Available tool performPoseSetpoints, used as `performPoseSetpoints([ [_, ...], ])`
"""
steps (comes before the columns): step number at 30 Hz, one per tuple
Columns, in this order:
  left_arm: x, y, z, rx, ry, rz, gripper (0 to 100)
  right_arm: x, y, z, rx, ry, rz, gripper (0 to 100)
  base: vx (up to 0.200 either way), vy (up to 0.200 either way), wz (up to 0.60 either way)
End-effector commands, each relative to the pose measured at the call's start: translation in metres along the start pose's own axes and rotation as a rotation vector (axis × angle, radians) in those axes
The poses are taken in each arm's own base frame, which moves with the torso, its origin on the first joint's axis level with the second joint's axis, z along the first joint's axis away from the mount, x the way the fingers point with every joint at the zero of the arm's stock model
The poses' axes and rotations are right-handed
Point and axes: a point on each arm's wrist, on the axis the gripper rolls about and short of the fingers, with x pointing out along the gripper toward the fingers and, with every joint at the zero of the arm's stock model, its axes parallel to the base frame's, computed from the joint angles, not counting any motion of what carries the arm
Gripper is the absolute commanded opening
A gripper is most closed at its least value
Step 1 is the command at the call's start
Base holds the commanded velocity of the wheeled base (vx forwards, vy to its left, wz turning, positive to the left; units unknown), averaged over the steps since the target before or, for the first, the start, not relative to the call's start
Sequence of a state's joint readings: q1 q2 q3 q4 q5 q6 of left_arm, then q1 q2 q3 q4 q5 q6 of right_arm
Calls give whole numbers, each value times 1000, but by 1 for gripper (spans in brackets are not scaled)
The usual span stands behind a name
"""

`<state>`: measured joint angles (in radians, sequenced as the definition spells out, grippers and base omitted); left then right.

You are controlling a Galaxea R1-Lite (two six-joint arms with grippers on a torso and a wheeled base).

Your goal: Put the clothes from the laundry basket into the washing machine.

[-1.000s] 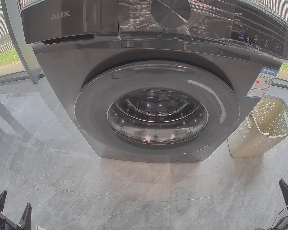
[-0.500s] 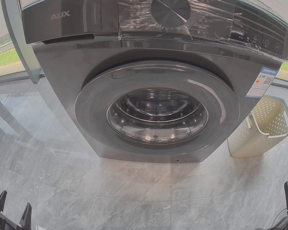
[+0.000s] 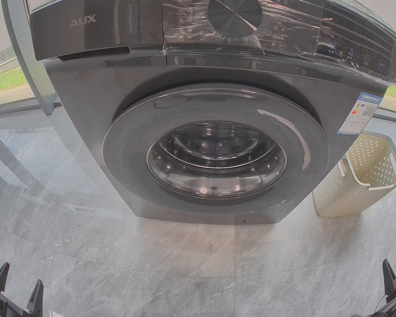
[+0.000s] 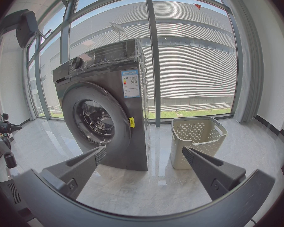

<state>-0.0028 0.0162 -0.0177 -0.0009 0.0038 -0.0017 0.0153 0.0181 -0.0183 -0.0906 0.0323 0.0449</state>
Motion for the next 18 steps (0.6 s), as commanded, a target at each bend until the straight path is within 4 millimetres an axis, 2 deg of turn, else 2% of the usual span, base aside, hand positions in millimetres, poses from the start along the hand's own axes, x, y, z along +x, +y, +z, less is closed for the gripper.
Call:
performPoseSetpoints([
  [1, 1, 0, -5, -1, 8, -1, 100, -1, -1, -7, 7, 10, -24, 100, 0, 0, 0],
  [5, 1, 0, -5, -1, 7, -1, 100, -1, -2, -15, 8, 87, -77, 100, 0, 0, 0],
  [18, 1, 0, -5, -15, 7, -1, 100, -1, -2, -13, -3, 74, -63, 100, 0, 0, 0],
])
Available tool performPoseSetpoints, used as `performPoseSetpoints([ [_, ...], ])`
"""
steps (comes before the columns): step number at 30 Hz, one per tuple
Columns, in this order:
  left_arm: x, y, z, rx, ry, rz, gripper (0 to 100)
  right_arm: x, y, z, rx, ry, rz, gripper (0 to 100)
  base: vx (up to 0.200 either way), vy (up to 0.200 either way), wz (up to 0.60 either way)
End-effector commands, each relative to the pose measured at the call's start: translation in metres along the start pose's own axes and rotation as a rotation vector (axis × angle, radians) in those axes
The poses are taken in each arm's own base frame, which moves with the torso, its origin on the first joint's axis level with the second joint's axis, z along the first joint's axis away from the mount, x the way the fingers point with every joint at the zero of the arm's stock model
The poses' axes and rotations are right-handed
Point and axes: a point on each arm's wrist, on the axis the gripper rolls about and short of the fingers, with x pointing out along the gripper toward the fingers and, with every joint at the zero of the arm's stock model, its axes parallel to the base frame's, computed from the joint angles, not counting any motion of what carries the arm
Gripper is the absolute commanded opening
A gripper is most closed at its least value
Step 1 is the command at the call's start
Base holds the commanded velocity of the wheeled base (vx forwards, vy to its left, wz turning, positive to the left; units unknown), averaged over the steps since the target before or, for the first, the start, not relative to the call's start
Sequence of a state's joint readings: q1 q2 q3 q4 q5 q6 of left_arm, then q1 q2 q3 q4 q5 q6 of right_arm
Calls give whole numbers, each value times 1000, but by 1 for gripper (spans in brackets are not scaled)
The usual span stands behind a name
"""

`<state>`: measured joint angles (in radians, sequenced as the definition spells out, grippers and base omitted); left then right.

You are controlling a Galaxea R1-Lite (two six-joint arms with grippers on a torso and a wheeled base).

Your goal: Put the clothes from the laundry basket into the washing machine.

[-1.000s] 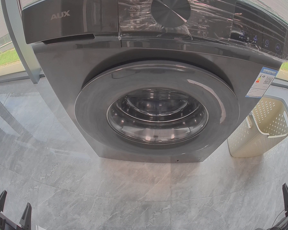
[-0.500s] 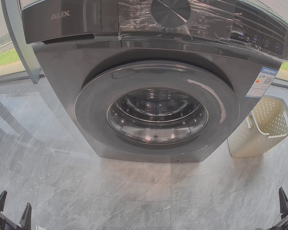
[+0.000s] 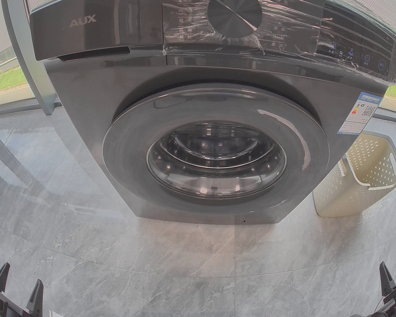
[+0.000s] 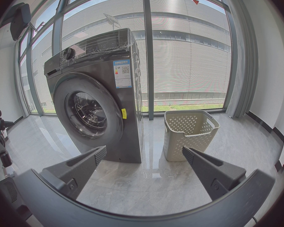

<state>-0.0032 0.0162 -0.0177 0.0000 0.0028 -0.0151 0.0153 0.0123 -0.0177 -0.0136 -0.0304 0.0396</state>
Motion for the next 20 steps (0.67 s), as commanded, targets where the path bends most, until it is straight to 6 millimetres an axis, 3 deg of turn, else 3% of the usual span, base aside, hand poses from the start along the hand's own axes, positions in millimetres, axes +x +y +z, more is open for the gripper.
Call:
performPoseSetpoints([
  [1, 1, 0, -5, -2, 8, 1, 100, 0, 0, -5, 2, 5, 3, 100, 0, 0, 0],
  [20, 0, 0, -5, 12, 5, 2, 100, 0, 0, -5, -3, 7, 3, 100, 0, 0, 0],
])
